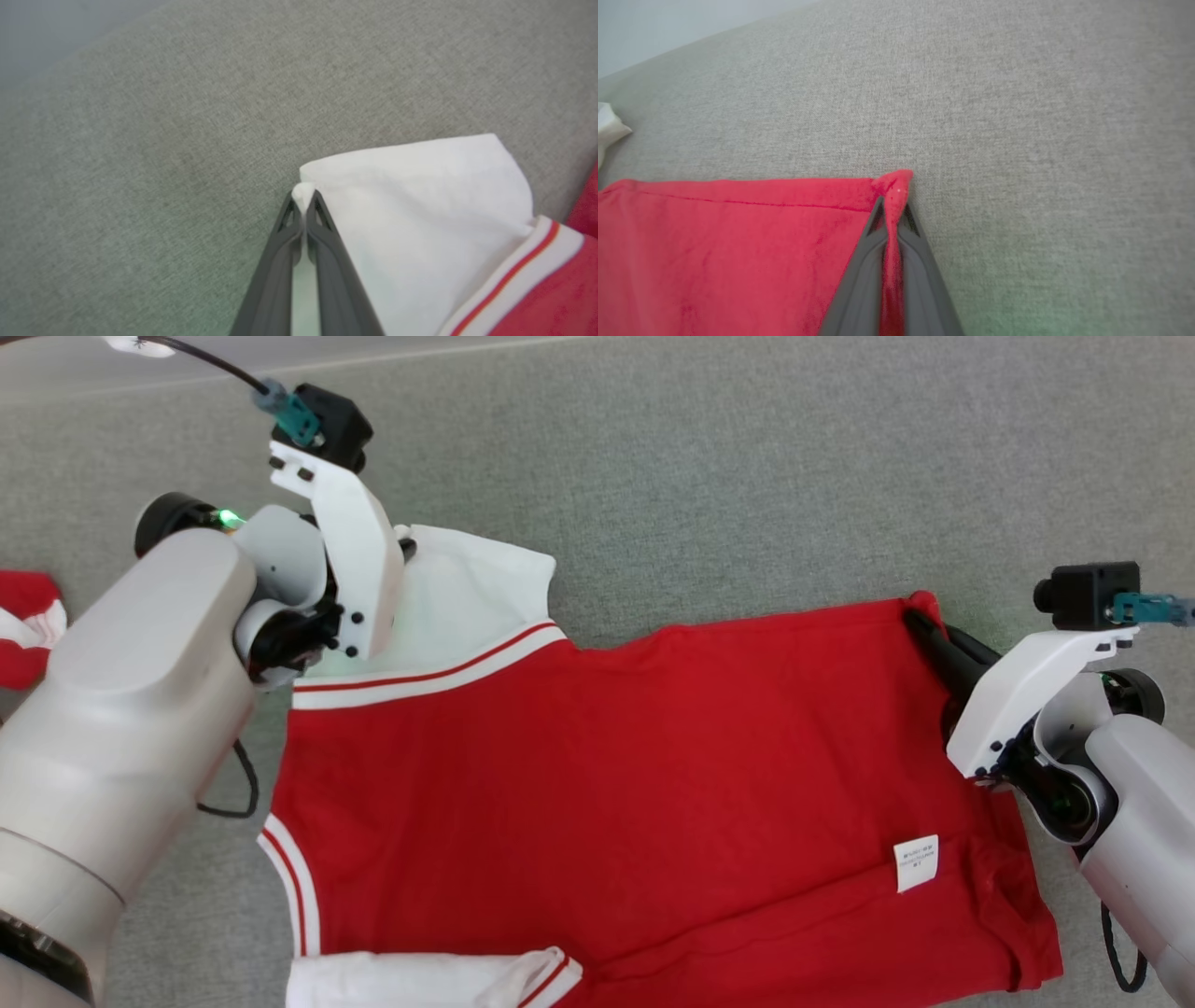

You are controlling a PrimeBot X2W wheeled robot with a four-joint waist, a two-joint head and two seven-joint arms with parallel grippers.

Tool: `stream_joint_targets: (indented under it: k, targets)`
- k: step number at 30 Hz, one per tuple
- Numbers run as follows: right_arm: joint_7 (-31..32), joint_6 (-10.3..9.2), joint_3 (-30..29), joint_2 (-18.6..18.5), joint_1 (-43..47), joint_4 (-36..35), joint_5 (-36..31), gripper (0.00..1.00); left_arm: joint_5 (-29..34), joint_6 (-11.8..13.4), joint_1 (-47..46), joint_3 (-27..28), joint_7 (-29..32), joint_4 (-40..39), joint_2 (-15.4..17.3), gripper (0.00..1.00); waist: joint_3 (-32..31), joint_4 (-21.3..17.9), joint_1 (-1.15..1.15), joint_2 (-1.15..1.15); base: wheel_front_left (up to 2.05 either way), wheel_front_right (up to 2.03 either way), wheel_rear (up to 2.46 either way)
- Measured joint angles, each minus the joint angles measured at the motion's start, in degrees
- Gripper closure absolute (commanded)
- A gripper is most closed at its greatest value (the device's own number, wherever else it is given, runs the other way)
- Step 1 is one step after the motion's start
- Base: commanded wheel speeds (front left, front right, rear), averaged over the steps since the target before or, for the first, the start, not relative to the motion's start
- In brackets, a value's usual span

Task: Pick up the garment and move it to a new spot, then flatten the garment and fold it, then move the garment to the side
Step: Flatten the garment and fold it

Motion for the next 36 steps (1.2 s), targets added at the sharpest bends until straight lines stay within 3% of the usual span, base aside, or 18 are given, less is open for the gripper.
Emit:
stream_joint_targets:
  k: [10,20,36]
  targets:
    - [-11.54,0.09,-0.29,0.96,-0.17,7.24,2.26,1.00,-2.40,-0.11,0.18,-1.68,-4.36,2.70,0.21,1.00,-4.91,0.43,0.00,0.00,0.00,0.00,0.00]
    - [-14.71,0.09,1.47,1.01,1.20,8.37,4.66,1.00,-6.36,-0.13,1.62,-4.45,-5.05,1.16,0.31,1.00,-10.12,1.98,0.00,0.00,0.00,0.00,0.00]
    - [-17.77,0.09,6.25,-5.34,10.76,3.52,7.76,1.00,-18.61,-0.14,8.55,-11.47,6.68,-18.44,9.55,1.00,-21.61,5.80,-0.01,0.00,0.00,0.00,0.00]
